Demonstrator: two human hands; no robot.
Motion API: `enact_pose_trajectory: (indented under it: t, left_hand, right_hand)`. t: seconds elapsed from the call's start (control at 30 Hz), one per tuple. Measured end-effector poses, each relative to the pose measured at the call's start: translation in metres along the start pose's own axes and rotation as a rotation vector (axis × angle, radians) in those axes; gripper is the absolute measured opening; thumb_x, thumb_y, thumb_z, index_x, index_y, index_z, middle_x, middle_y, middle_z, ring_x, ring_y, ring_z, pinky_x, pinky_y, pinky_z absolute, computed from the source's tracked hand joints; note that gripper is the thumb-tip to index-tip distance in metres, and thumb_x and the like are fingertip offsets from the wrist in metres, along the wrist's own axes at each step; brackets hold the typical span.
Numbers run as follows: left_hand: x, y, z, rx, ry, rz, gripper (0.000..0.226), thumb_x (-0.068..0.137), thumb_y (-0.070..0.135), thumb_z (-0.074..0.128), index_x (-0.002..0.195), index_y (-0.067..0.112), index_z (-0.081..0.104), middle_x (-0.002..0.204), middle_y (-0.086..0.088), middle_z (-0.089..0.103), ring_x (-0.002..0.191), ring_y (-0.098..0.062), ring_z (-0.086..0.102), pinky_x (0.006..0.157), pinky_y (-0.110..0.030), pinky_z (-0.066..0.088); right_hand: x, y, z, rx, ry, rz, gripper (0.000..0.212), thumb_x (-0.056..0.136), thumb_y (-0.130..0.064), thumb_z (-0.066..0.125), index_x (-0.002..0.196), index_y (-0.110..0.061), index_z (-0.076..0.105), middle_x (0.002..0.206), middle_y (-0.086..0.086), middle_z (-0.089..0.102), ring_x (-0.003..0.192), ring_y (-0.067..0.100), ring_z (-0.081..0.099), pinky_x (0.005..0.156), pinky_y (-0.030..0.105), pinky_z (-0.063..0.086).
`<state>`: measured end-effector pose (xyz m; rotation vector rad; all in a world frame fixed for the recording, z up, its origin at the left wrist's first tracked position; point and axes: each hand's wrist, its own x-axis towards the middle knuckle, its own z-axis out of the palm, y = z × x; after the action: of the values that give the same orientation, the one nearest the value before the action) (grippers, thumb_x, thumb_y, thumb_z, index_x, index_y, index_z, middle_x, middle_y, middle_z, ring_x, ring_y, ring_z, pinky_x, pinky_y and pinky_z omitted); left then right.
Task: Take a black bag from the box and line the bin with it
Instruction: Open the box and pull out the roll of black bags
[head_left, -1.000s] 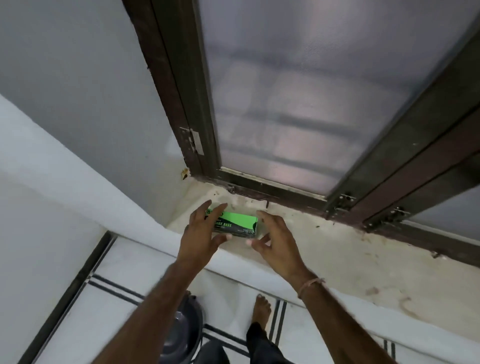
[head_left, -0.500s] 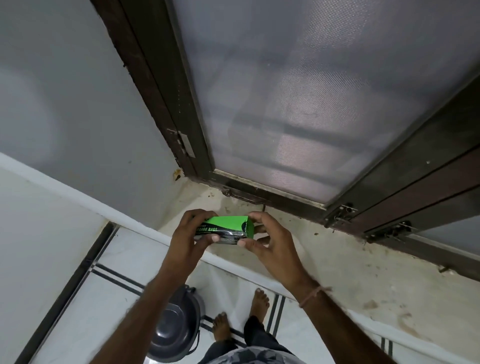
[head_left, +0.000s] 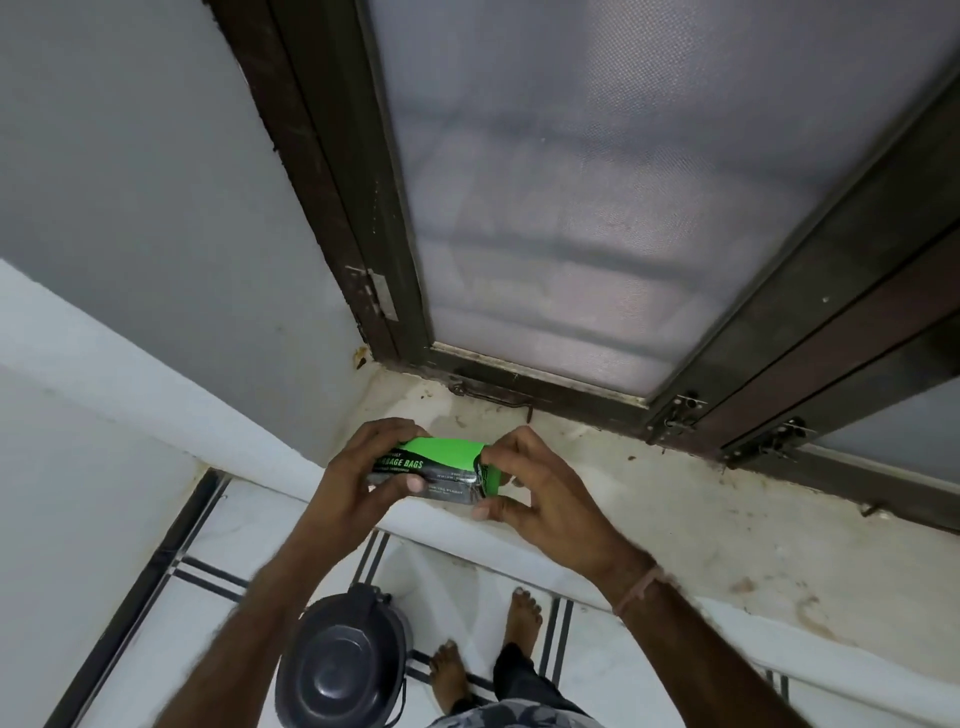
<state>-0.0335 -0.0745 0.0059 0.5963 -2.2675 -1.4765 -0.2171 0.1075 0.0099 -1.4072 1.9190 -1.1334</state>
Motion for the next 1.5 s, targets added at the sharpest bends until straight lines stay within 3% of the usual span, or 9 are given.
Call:
enact_pose_trajectory:
  t: [0.27, 0.4, 0.5, 0.7, 0.93, 1.07, 1.23, 1.37, 1.5]
  left_hand:
    - [-0.007, -0.005, -0.004, -0.054, 0.058, -0.014, 0.045, 0.084, 0.044, 0.072, 0.126, 0.029, 0.065, 0.130, 0.013, 0.062, 0.127, -0.011, 0.059, 0.104, -0.020, 0.047]
    - [-0.011, 0.000, -0.002, -0.069, 0.151, -0.041, 0.048, 0.081, 0.048, 0.070, 0.125, 0.030, 0.063, 0.125, 0.013, 0.063, 0.116, -0.003, 0.062, 0.096, -0.015, 0.049]
    - [-0.012, 0.002, -0.001, -0.062, 0.118, -0.013, 0.045, 0.082, 0.045, 0.070, 0.125, 0.032, 0.063, 0.125, 0.021, 0.060, 0.119, -0.005, 0.061, 0.097, -0.014, 0.048]
    - [-0.018, 0.002, -0.005, -0.056, 0.087, 0.014, 0.051, 0.083, 0.045, 0.072, 0.129, 0.025, 0.064, 0.130, 0.015, 0.060, 0.125, -0.013, 0.059, 0.101, -0.023, 0.049]
    - [-0.031, 0.007, -0.016, -0.073, 0.137, -0.022, 0.055, 0.081, 0.051, 0.071, 0.129, 0.024, 0.064, 0.129, 0.009, 0.063, 0.119, -0.010, 0.063, 0.096, -0.026, 0.053]
    - [-0.039, 0.010, -0.016, -0.147, 0.169, -0.080, 0.058, 0.078, 0.055, 0.071, 0.128, 0.028, 0.065, 0.129, 0.003, 0.065, 0.116, -0.009, 0.065, 0.095, -0.031, 0.056]
    - [-0.045, 0.014, -0.017, -0.186, 0.158, -0.101, 0.063, 0.076, 0.057, 0.070, 0.130, 0.025, 0.065, 0.130, 0.000, 0.066, 0.114, -0.006, 0.066, 0.084, -0.013, 0.054]
    - [-0.048, 0.020, -0.011, -0.157, 0.099, -0.079, 0.057, 0.077, 0.057, 0.071, 0.127, 0.030, 0.065, 0.129, 0.002, 0.066, 0.118, -0.009, 0.064, 0.090, -0.014, 0.051]
    - [-0.049, 0.030, 0.001, -0.120, 0.084, -0.099, 0.062, 0.075, 0.064, 0.069, 0.127, 0.030, 0.063, 0.128, 0.006, 0.065, 0.117, -0.005, 0.063, 0.094, -0.018, 0.052]
  right_hand:
    - [-0.012, -0.021, 0.009, 0.161, 0.325, 0.006, 0.039, 0.077, -0.029, 0.090, 0.102, -0.018, 0.062, 0.115, -0.004, 0.065, 0.106, 0.014, 0.066, 0.080, 0.036, 0.059]
    - [-0.023, -0.023, 0.014, 0.076, 0.453, 0.052, 0.026, 0.083, -0.032, 0.085, 0.100, -0.019, 0.071, 0.118, -0.009, 0.064, 0.113, 0.011, 0.059, 0.084, 0.021, 0.051]
    - [-0.029, -0.024, 0.021, -0.040, 0.478, 0.134, 0.024, 0.085, -0.041, 0.079, 0.105, -0.028, 0.074, 0.119, -0.015, 0.064, 0.116, 0.007, 0.052, 0.092, 0.015, 0.042]
    - [-0.030, -0.041, 0.026, 0.216, 0.363, 0.143, 0.037, 0.088, -0.018, 0.080, 0.121, -0.029, 0.066, 0.118, -0.008, 0.065, 0.098, 0.012, 0.066, 0.072, 0.017, 0.052]
    - [-0.034, -0.062, 0.041, 0.176, 0.533, 0.084, 0.018, 0.087, -0.009, 0.081, 0.101, -0.013, 0.072, 0.099, -0.004, 0.068, 0.089, 0.010, 0.065, 0.074, 0.012, 0.050]
    - [-0.038, -0.075, 0.044, 0.240, 0.576, -0.015, 0.016, 0.094, -0.017, 0.072, 0.107, -0.011, 0.079, 0.108, -0.001, 0.072, 0.102, 0.013, 0.070, 0.085, 0.021, 0.055]
    - [-0.039, -0.084, 0.041, 0.417, 0.532, 0.068, 0.013, 0.091, -0.015, 0.077, 0.103, -0.016, 0.080, 0.104, -0.005, 0.074, 0.103, 0.021, 0.070, 0.085, 0.037, 0.060]
    - [-0.041, -0.086, 0.042, 0.371, 0.494, 0.192, 0.020, 0.083, -0.013, 0.084, 0.099, -0.021, 0.075, 0.088, -0.010, 0.069, 0.084, 0.010, 0.063, 0.071, 0.022, 0.051]
    - [-0.045, -0.081, 0.041, 0.227, 0.553, 0.154, 0.018, 0.083, -0.014, 0.084, 0.085, -0.021, 0.068, 0.080, -0.006, 0.064, 0.075, 0.015, 0.058, 0.067, 0.021, 0.050]
